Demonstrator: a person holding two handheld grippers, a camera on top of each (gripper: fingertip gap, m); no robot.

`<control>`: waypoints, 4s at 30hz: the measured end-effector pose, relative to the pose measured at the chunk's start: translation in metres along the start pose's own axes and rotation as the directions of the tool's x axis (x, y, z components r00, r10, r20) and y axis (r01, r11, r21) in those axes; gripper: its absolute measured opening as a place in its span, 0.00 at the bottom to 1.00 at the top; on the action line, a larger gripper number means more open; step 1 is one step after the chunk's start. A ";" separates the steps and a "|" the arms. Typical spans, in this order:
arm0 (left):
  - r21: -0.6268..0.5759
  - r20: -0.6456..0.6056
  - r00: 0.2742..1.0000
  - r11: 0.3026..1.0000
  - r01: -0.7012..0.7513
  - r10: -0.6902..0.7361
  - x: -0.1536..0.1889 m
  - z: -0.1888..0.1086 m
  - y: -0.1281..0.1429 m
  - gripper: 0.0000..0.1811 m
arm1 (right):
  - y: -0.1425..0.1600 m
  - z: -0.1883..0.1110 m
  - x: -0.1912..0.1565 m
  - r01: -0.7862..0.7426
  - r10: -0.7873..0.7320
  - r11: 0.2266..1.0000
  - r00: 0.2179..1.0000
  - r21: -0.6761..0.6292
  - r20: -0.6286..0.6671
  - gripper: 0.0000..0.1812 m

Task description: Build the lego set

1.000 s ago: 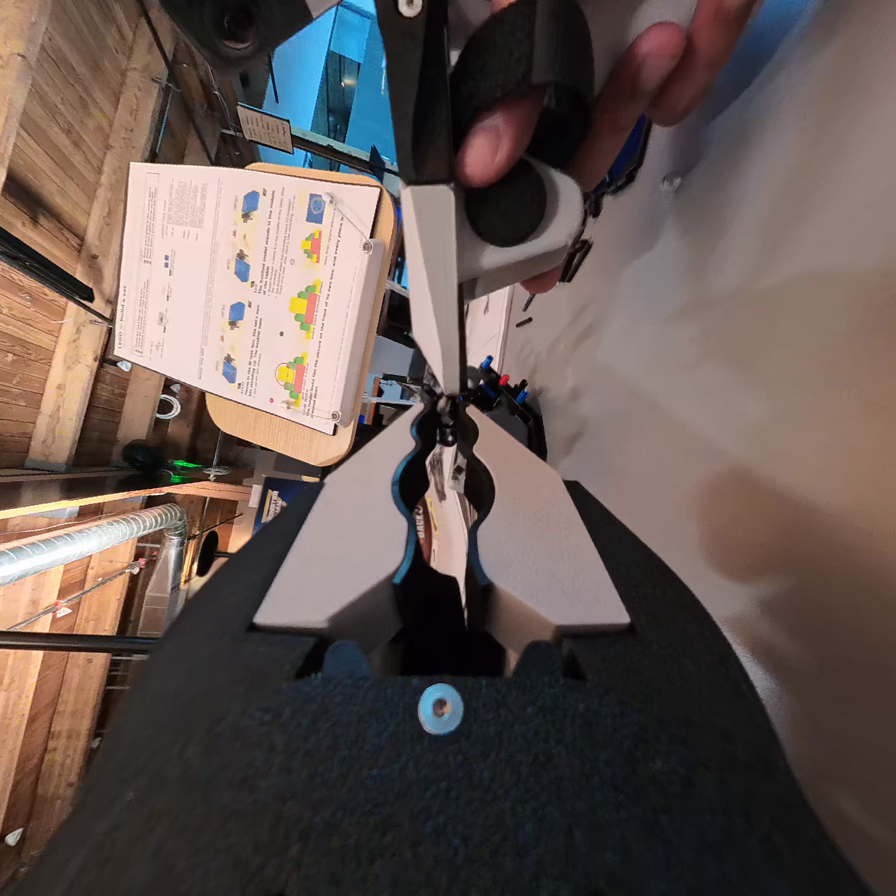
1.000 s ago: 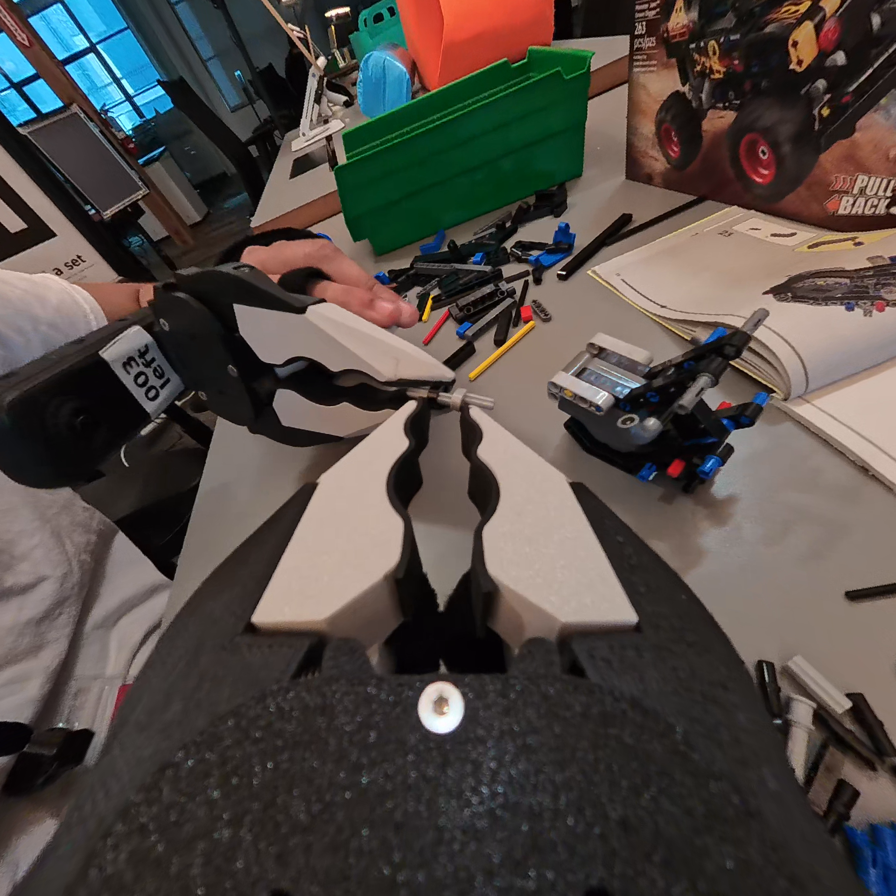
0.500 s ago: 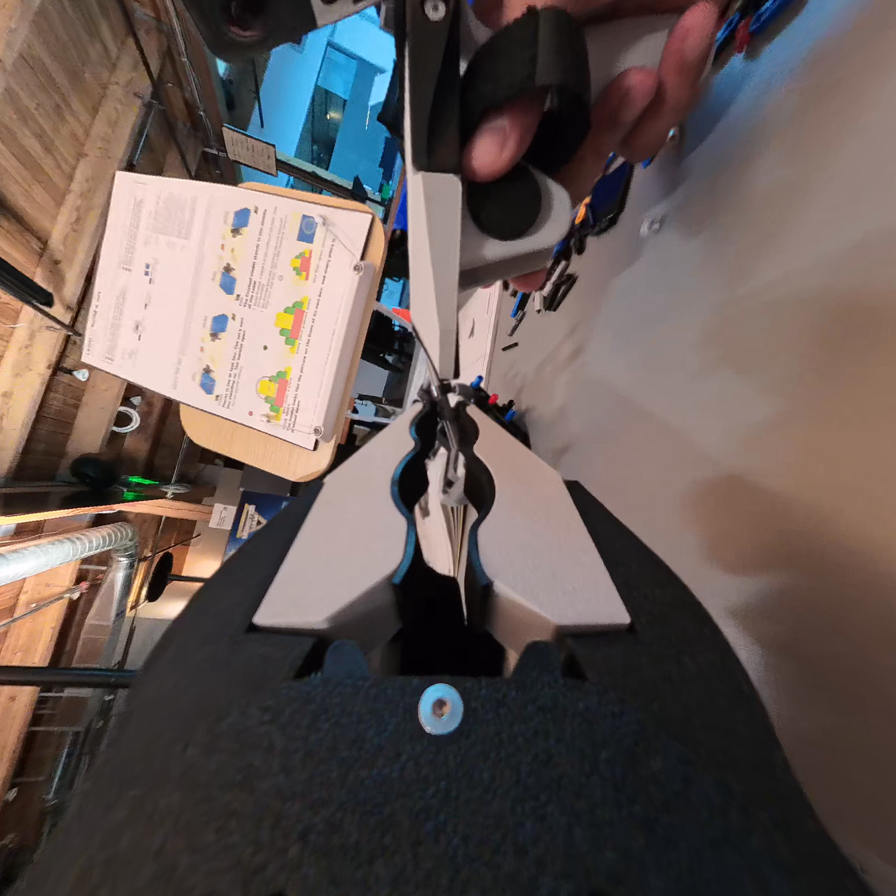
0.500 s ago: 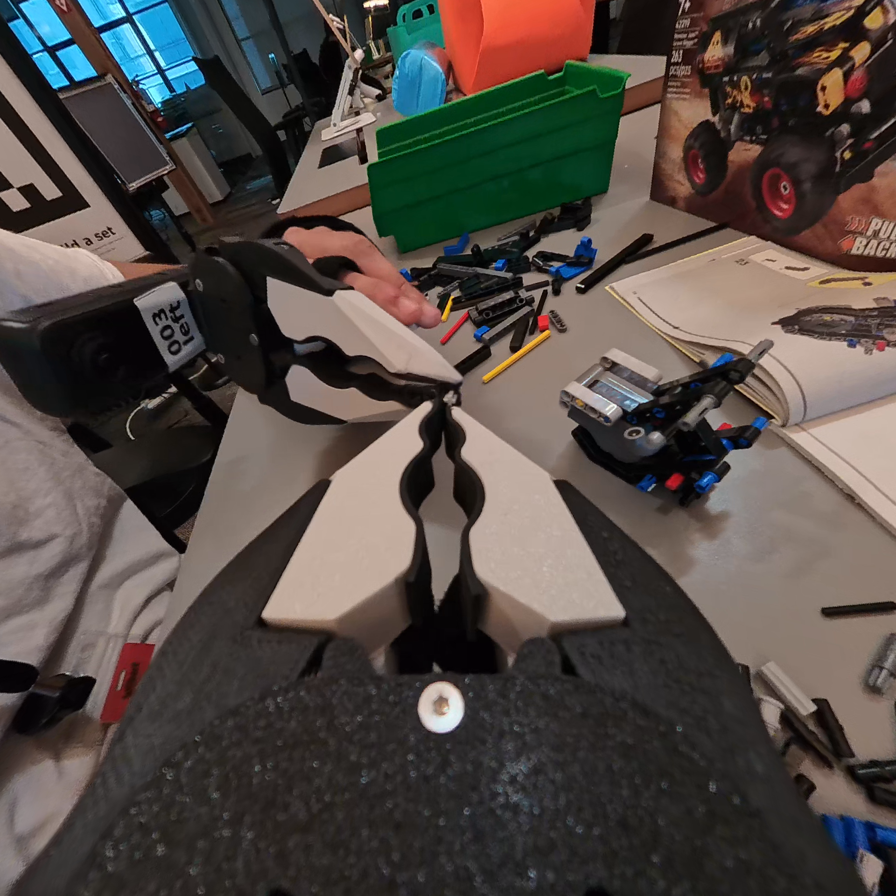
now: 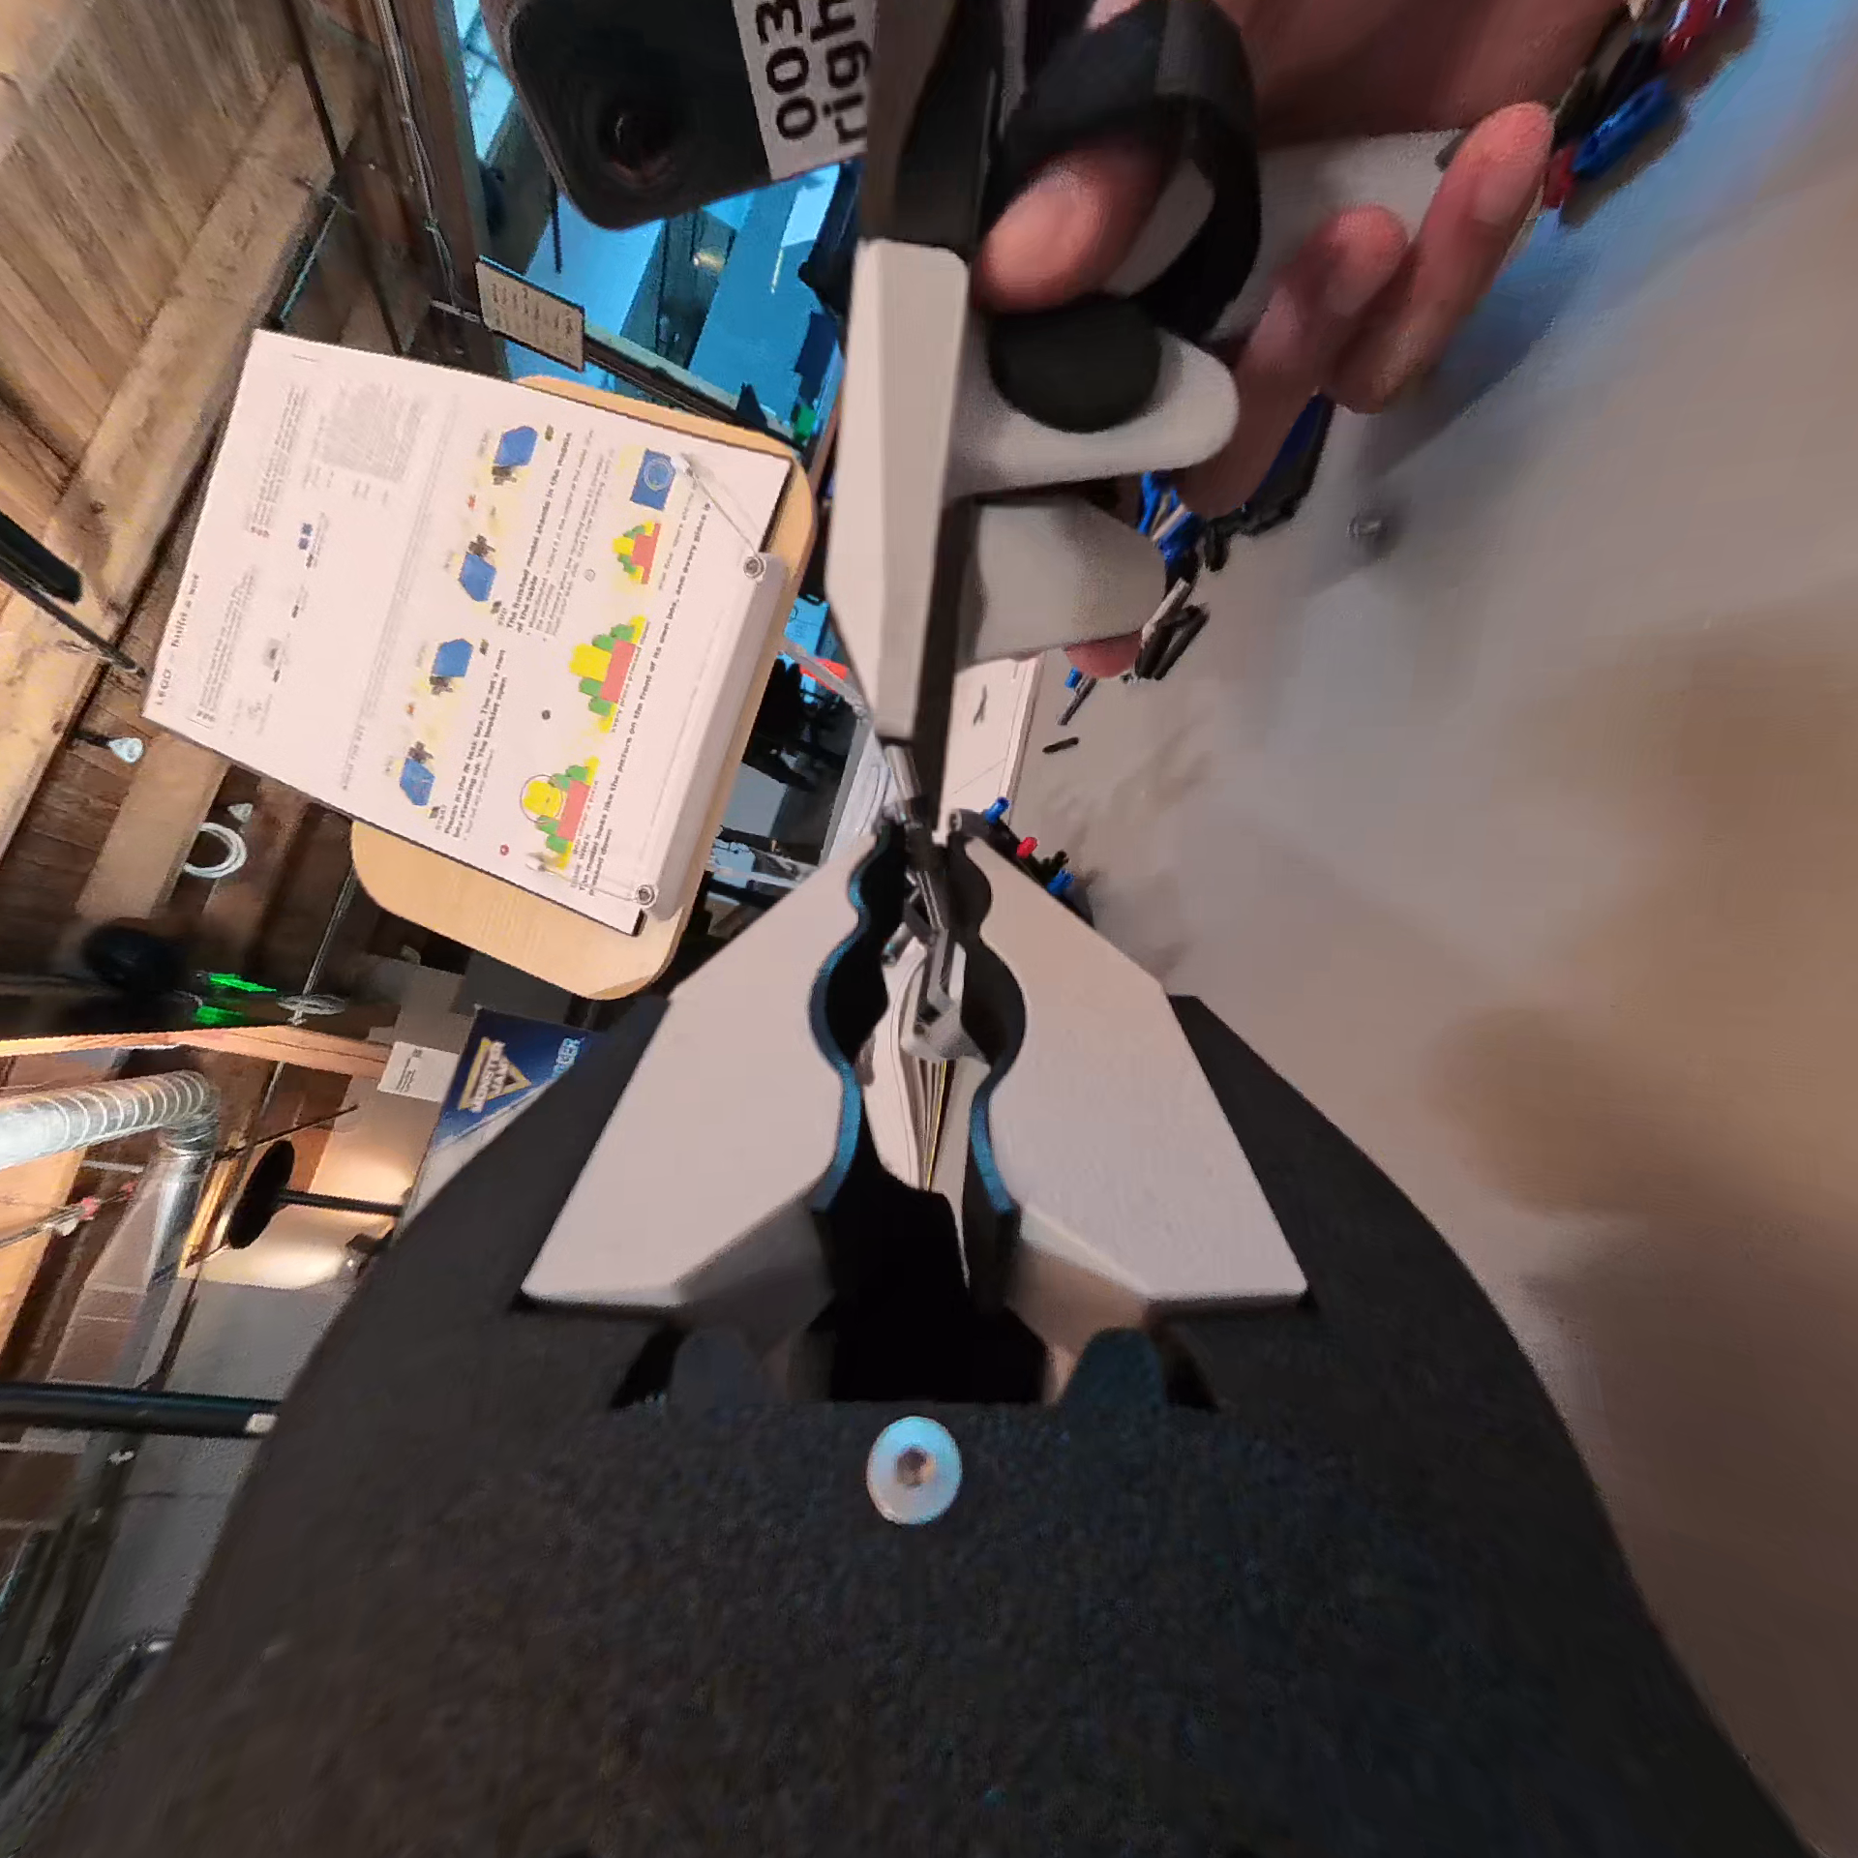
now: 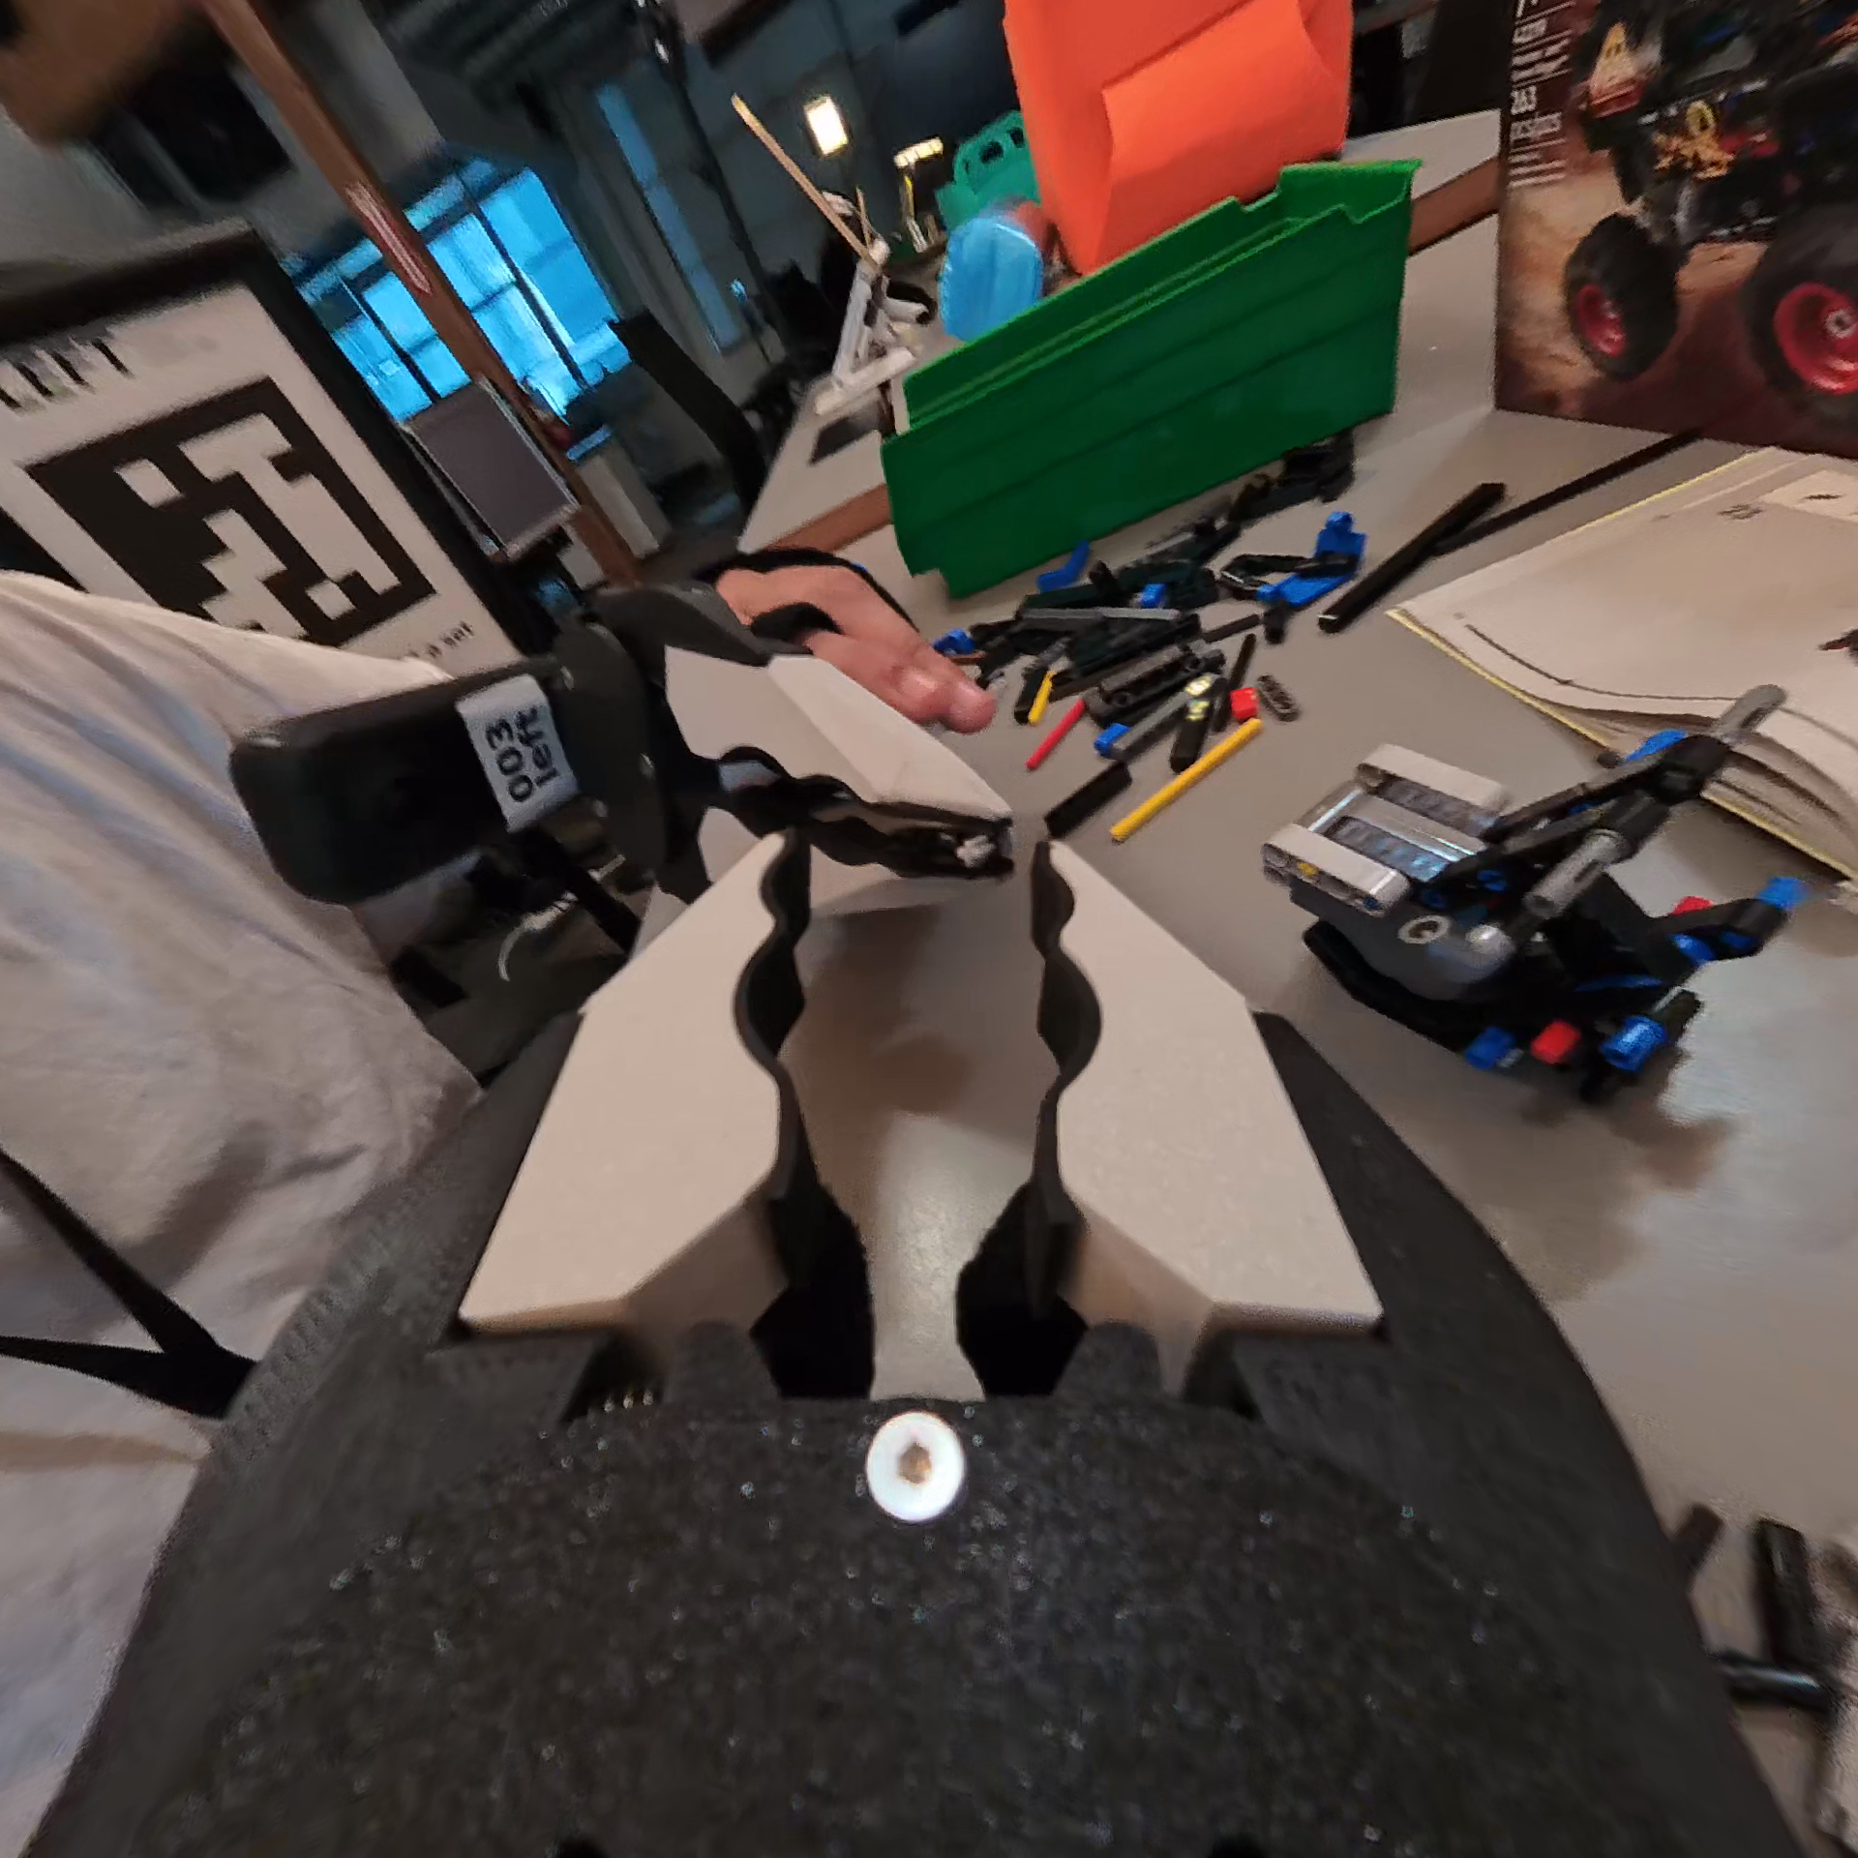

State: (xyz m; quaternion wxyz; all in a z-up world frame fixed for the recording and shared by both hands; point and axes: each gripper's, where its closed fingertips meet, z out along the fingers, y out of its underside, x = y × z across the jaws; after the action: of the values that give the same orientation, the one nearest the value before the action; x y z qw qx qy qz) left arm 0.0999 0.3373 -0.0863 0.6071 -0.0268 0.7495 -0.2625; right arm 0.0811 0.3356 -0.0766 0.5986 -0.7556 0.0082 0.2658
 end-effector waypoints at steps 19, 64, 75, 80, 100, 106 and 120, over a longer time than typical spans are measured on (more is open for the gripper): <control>0.180 -0.092 0.968 0.952 0.249 -0.235 -0.008 -0.014 -0.027 0.00 | -0.016 -0.012 -0.031 -0.431 0.384 0.903 0.807 0.003 0.448 0.13; -0.151 0.068 0.997 0.987 0.058 -0.049 -0.007 0.005 0.013 0.00 | -0.002 -0.002 0.020 0.262 -0.291 0.957 0.878 -0.127 -0.381 0.08; -0.064 -0.186 0.888 0.907 0.416 -0.421 0.001 0.003 0.011 0.00 | -0.003 -0.014 0.017 0.658 -0.727 0.685 0.590 -0.314 -0.352 0.06; -0.198 -0.523 0.259 0.411 0.890 -0.812 -0.001 -0.006 -0.002 0.05 | -0.009 -0.019 0.006 0.827 -0.941 0.279 0.133 -0.489 -0.312 0.03; -0.553 -0.680 -0.438 0.019 0.833 -0.588 0.013 -0.032 -0.032 0.02 | 0.013 -0.002 -0.020 0.791 -0.918 -0.259 -0.379 -0.554 -0.113 0.03; -0.444 -0.704 -0.362 -0.020 0.896 -0.610 -0.005 -0.026 -0.028 0.02 | -0.006 -0.005 -0.017 0.862 -0.943 0.189 0.025 -0.471 -0.331 0.15; -0.179 -0.612 -0.133 -0.027 0.983 -0.779 -0.022 -0.008 -0.021 0.02 | -0.011 -0.002 0.017 0.636 -0.812 0.569 0.332 -0.522 -0.480 0.19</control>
State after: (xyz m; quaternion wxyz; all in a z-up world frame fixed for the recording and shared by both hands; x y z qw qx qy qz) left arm 0.0926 0.3301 -0.0563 -0.0095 -0.3547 0.5865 -0.7281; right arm 0.1001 0.3420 -0.0734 0.5081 -0.7827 -0.1461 -0.3283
